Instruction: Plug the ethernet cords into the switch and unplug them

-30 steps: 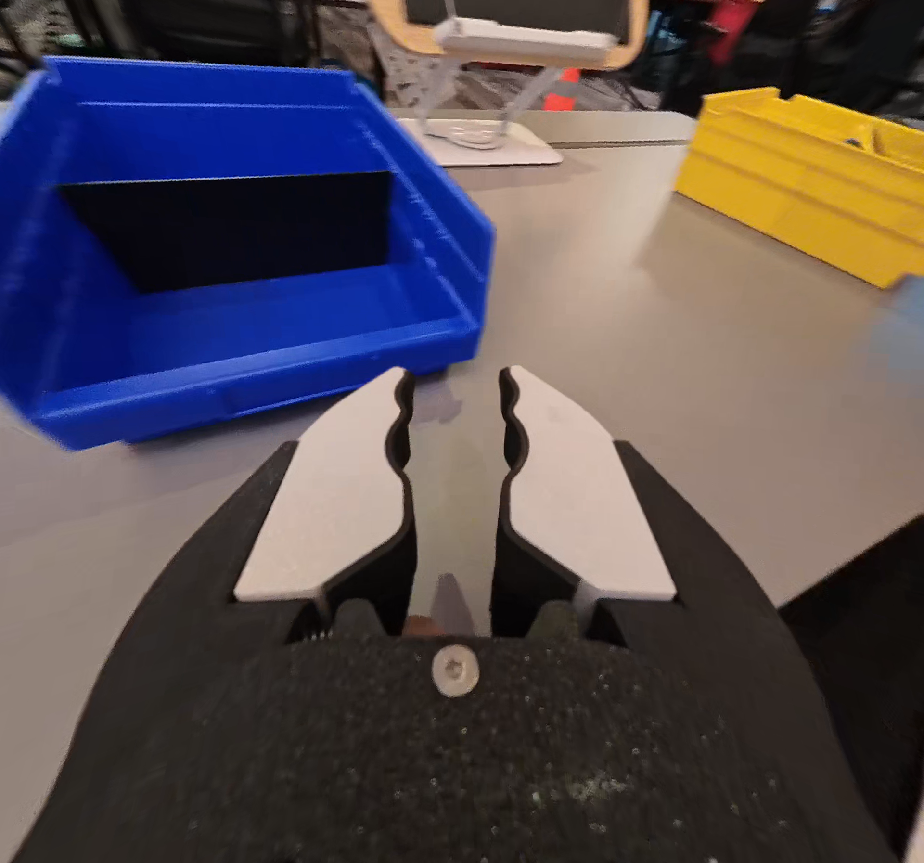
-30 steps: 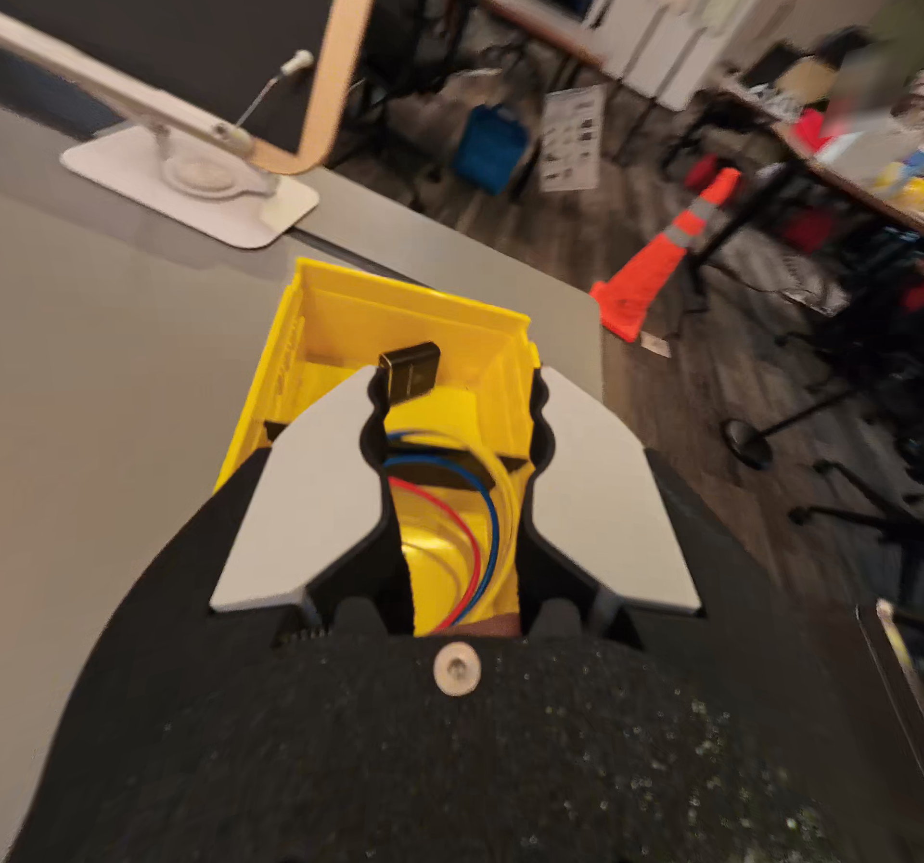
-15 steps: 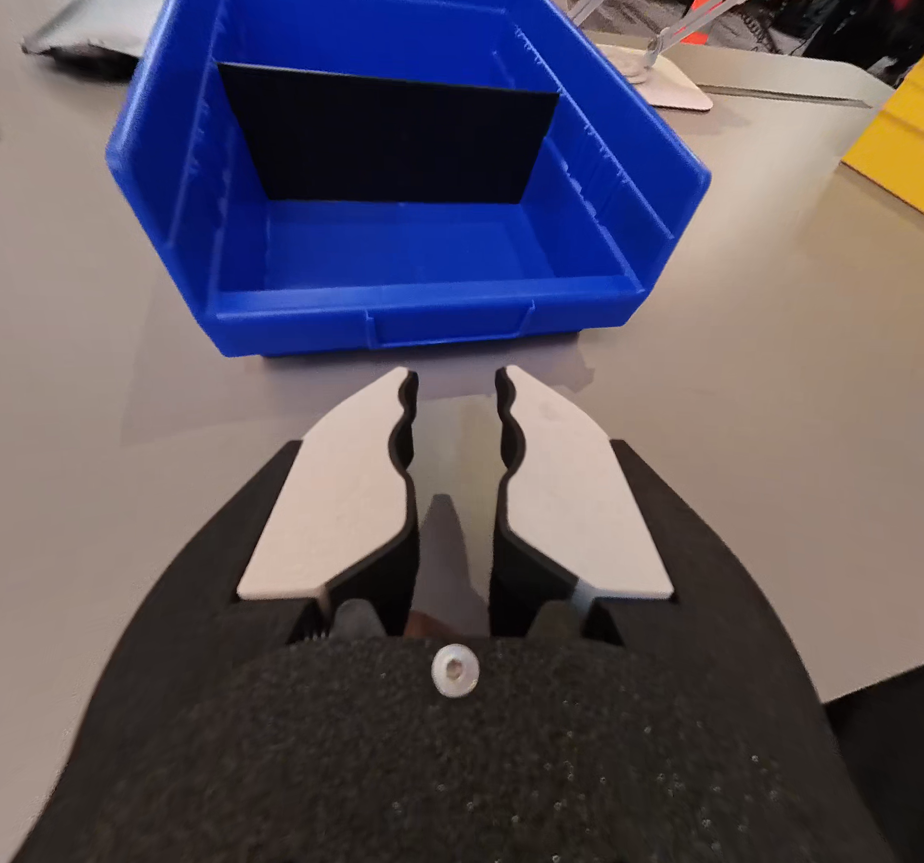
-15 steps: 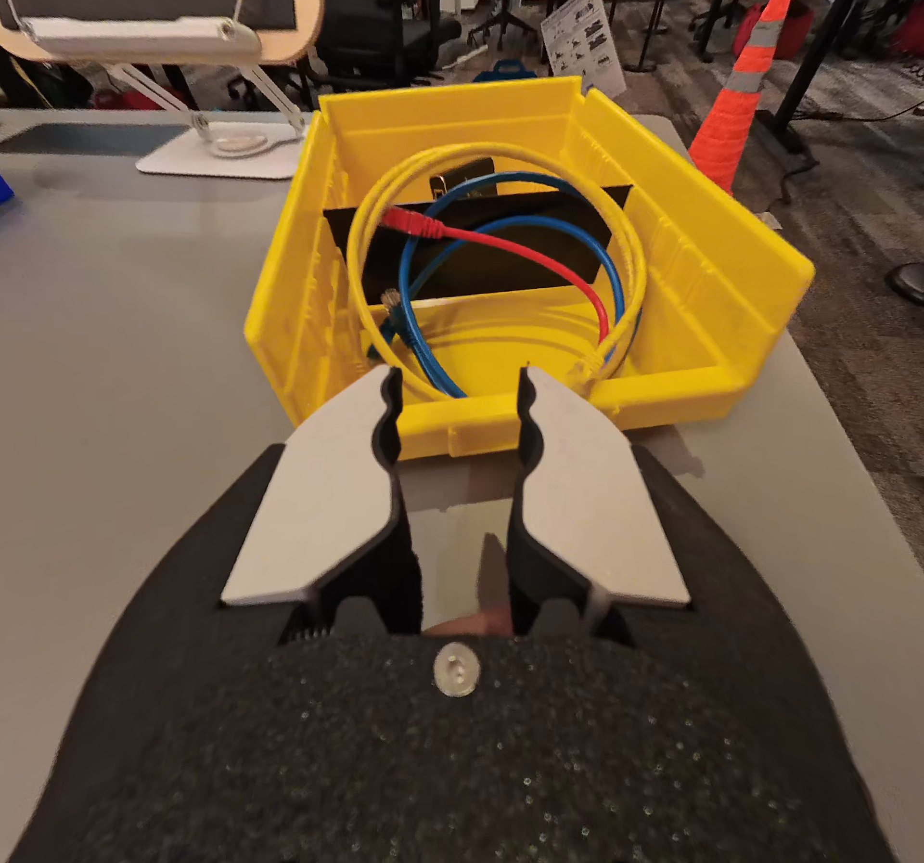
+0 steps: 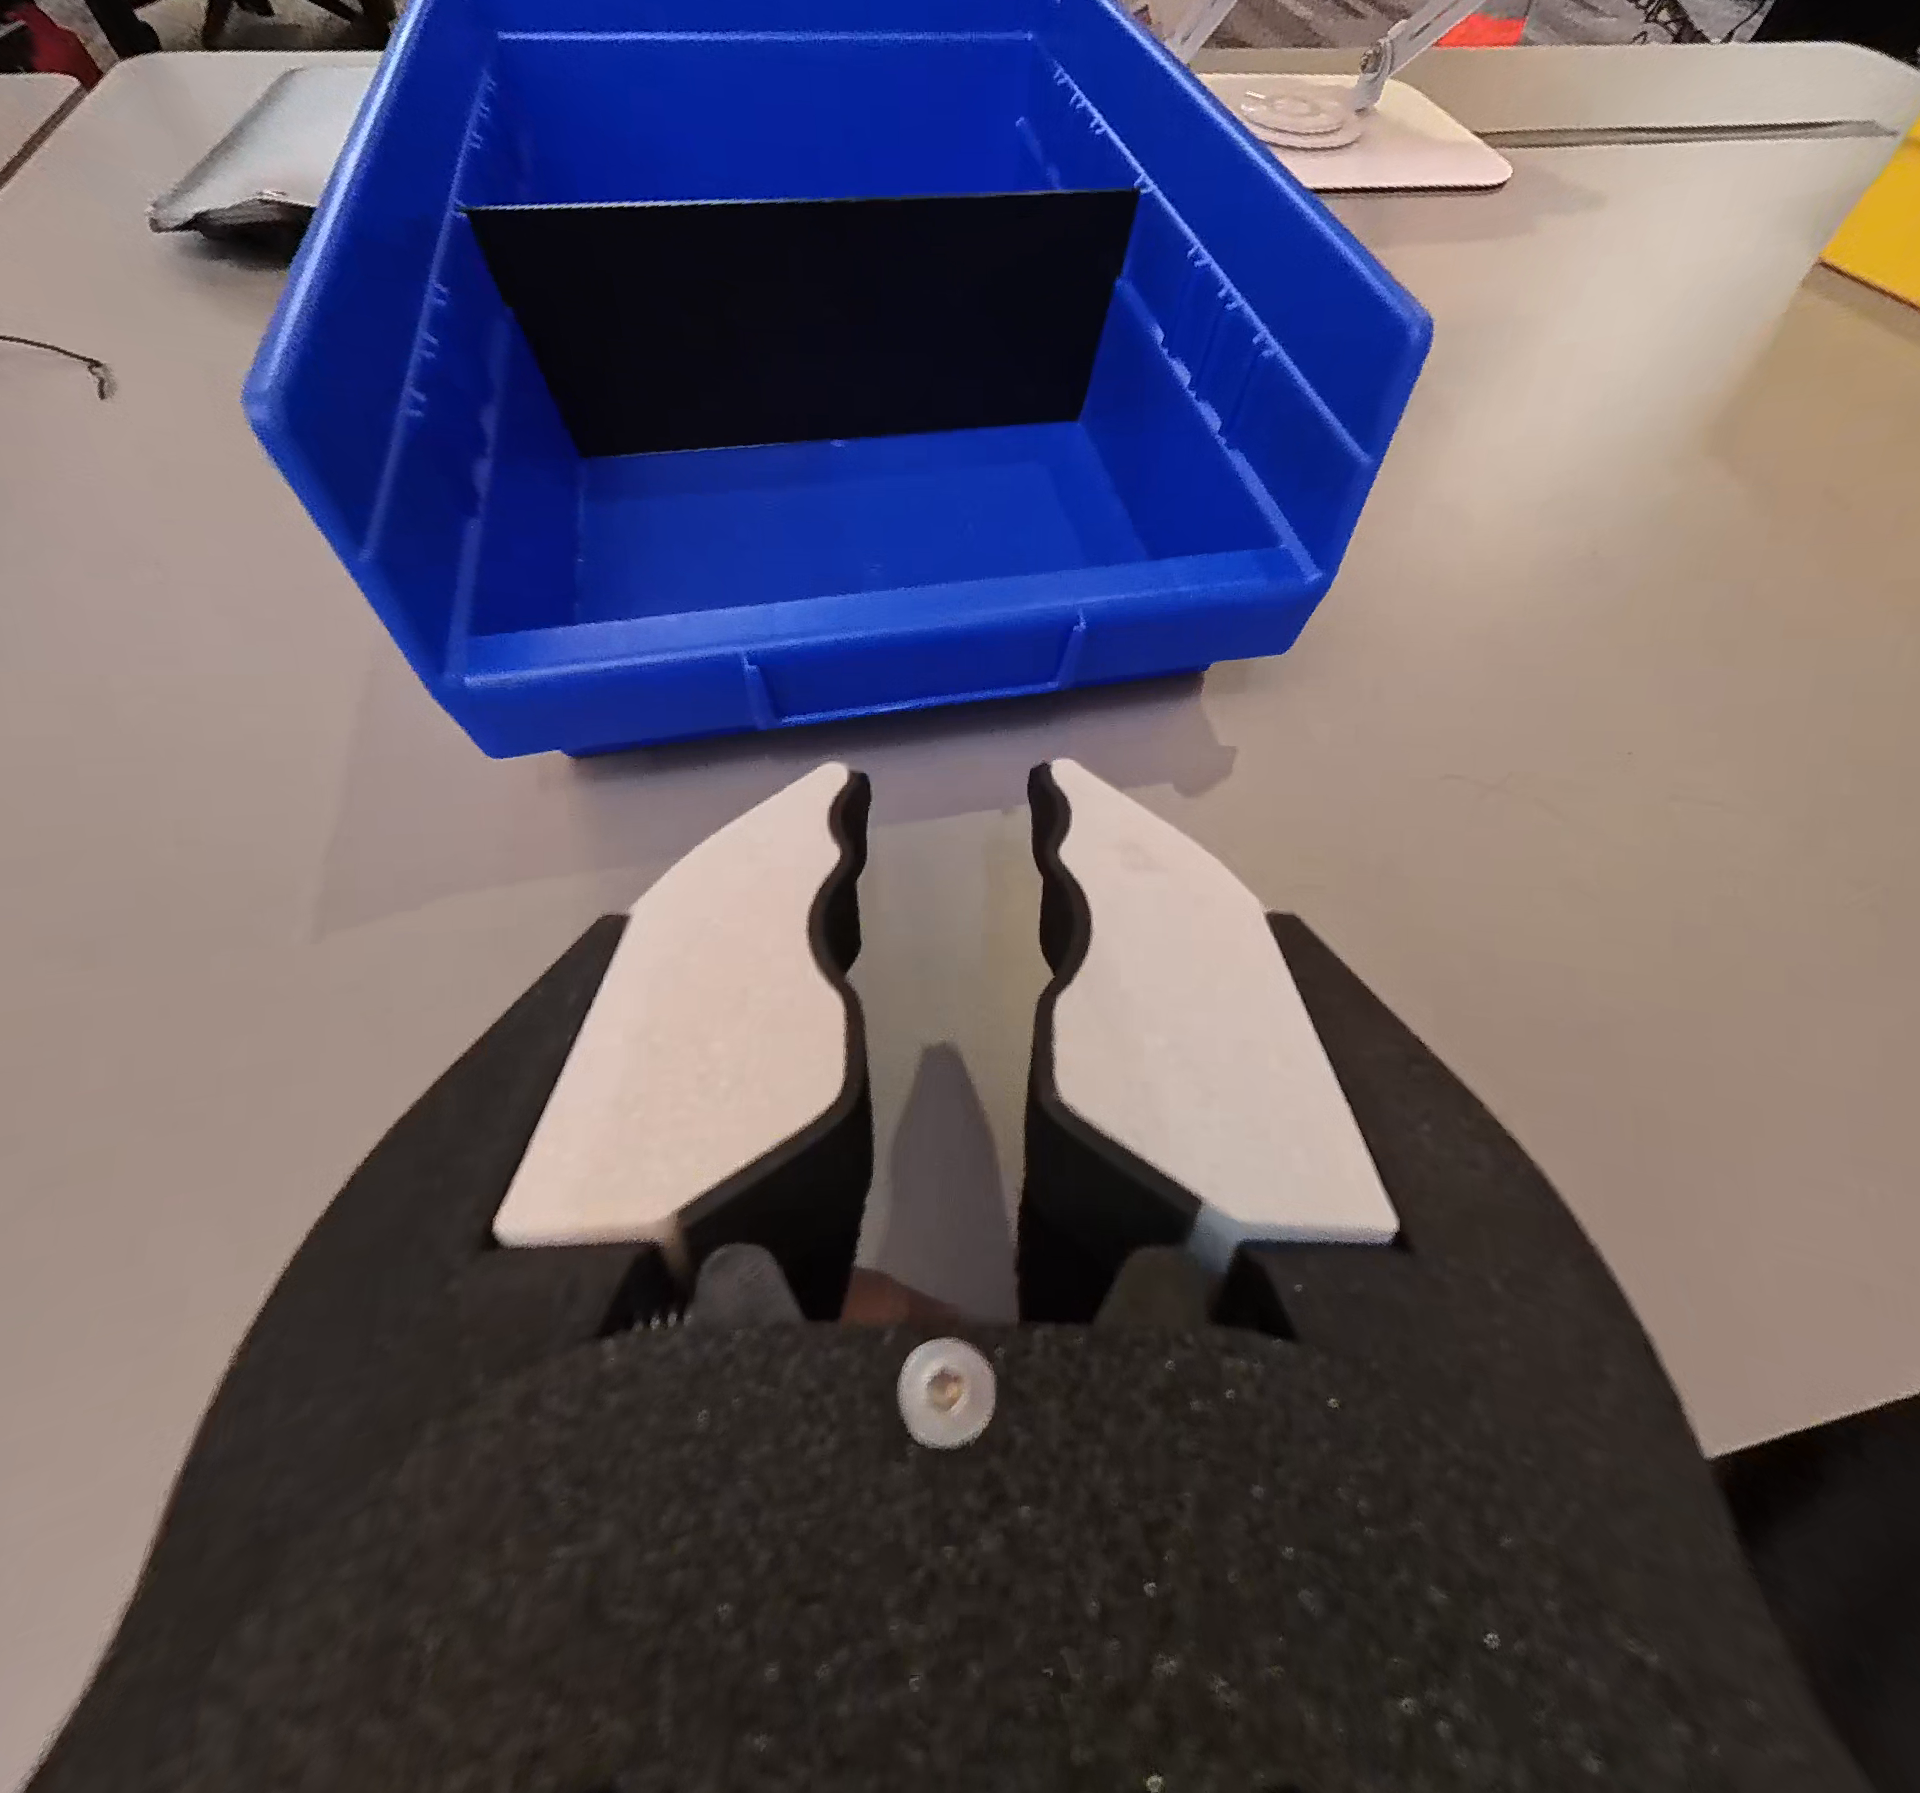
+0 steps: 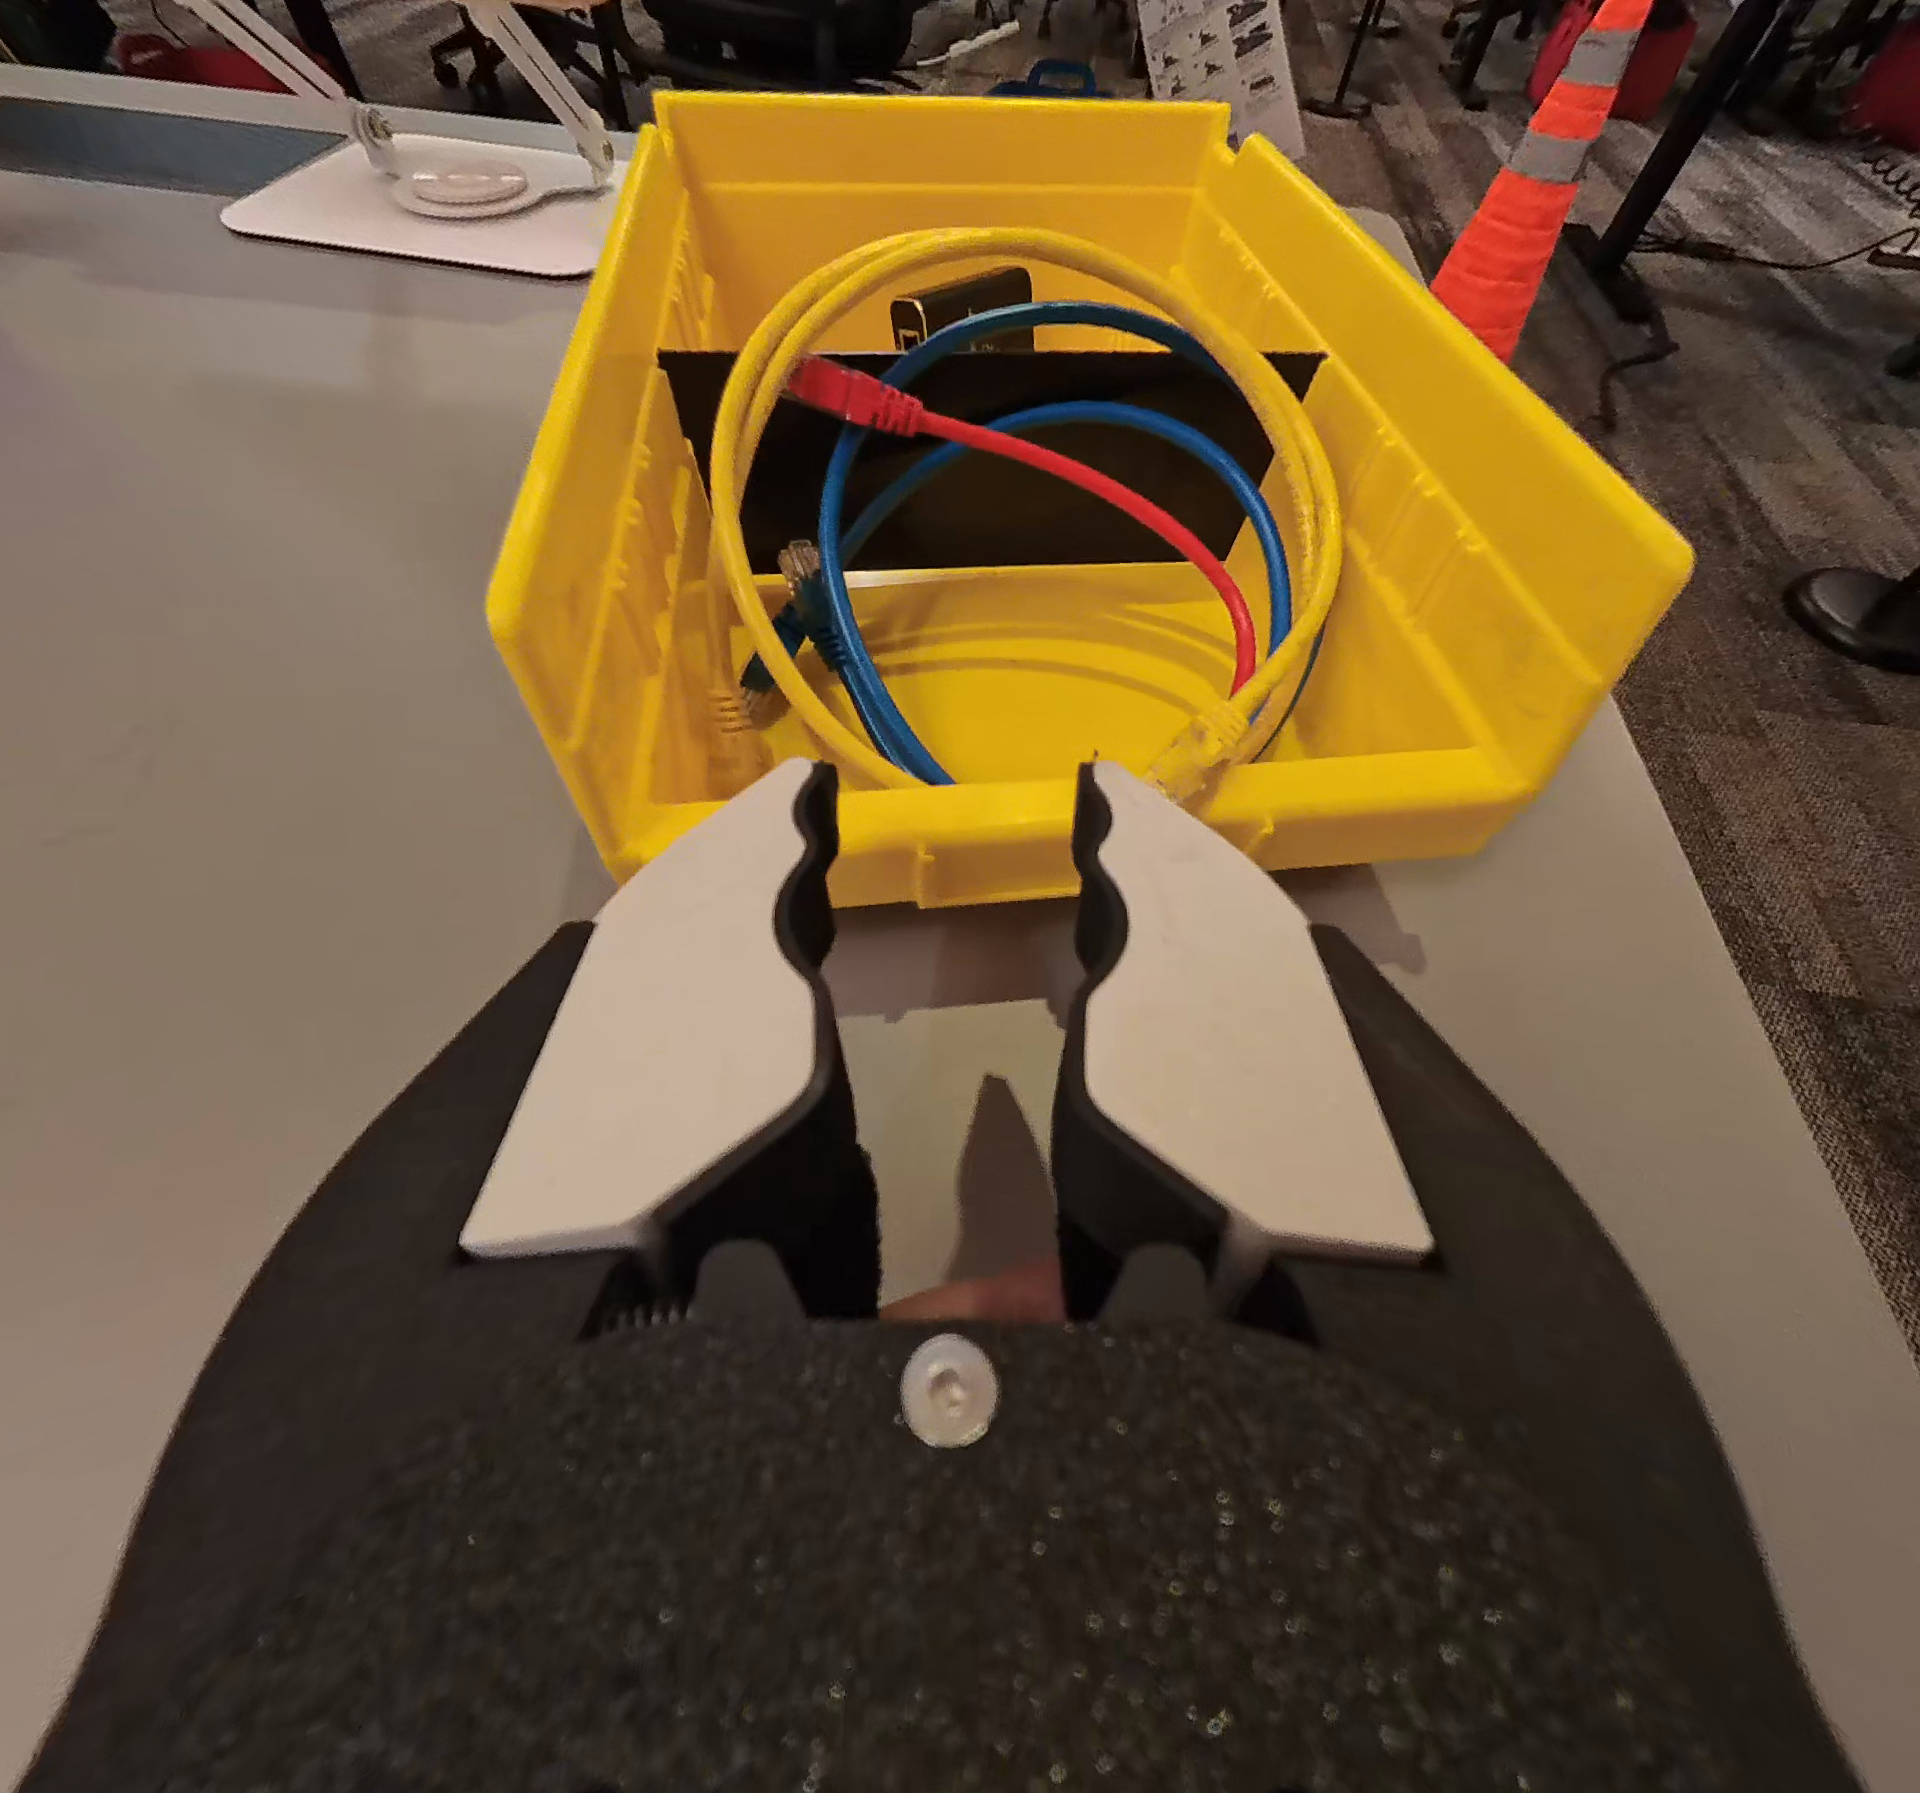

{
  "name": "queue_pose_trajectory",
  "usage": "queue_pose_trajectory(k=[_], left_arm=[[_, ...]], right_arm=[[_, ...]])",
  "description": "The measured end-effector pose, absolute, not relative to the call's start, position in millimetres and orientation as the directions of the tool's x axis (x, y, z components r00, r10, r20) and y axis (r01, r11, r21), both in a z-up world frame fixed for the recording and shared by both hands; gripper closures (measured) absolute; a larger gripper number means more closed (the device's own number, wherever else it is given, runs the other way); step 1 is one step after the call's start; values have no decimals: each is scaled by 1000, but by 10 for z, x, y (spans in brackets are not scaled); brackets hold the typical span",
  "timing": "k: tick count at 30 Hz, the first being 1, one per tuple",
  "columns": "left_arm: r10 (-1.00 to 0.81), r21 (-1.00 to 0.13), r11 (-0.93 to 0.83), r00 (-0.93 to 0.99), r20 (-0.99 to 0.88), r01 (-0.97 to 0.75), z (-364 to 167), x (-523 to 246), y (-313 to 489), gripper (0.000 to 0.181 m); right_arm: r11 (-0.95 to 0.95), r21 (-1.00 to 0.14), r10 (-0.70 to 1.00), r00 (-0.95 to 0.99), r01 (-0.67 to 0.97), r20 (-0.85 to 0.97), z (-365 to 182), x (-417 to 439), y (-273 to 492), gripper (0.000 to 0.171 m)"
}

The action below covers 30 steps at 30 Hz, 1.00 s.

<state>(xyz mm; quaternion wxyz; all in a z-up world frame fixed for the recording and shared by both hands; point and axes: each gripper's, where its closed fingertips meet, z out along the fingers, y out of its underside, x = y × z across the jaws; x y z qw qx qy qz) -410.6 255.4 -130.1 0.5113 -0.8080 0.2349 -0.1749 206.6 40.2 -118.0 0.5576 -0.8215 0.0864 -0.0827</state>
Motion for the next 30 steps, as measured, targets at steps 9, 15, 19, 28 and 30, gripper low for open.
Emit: queue_pose_trajectory(k=[9, 15, 19, 28, 30], left_arm=[[-570, -899, -342, 821, -31, -272, -1347, -4086, 2524, 151], [-593, -919, -314, 805, -7, -239, -1278, -3944, 2468, 152], [-636, -924, -333, 768, 71, -190, -1226, -3634, 2301, 151], [-907, -936, -217, 411, 89, -277, -1034, -1555, 1345, 141], [-926, -943, -159, 375, 40, -292, -942, -1136, 1295, 139]], right_arm=[[-377, -924, -95, 995, -57, -23, -1124, 1756, 451, 124], [-447, -890, -79, 988, 84, 133, -1293, 1273, 890, 114], [-482, -875, -41, 996, 55, 85, -1325, 857, 1092, 99], [-195, -980, -37, 999, -28, -21, -597, 281, 830, 113], [-62, -995, -224, 973, -74, -58, -339, 640, 527, 116]])
